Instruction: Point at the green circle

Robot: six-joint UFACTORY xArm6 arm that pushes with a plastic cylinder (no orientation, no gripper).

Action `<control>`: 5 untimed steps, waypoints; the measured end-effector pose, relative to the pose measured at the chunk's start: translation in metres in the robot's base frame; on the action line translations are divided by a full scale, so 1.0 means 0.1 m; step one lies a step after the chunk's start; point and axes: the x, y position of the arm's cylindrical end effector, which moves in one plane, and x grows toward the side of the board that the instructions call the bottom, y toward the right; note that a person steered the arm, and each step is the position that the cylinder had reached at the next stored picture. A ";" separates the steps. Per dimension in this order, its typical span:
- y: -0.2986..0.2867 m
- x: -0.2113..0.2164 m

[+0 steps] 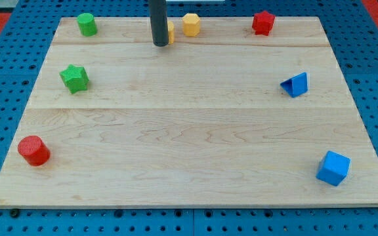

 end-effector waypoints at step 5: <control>-0.96 -0.76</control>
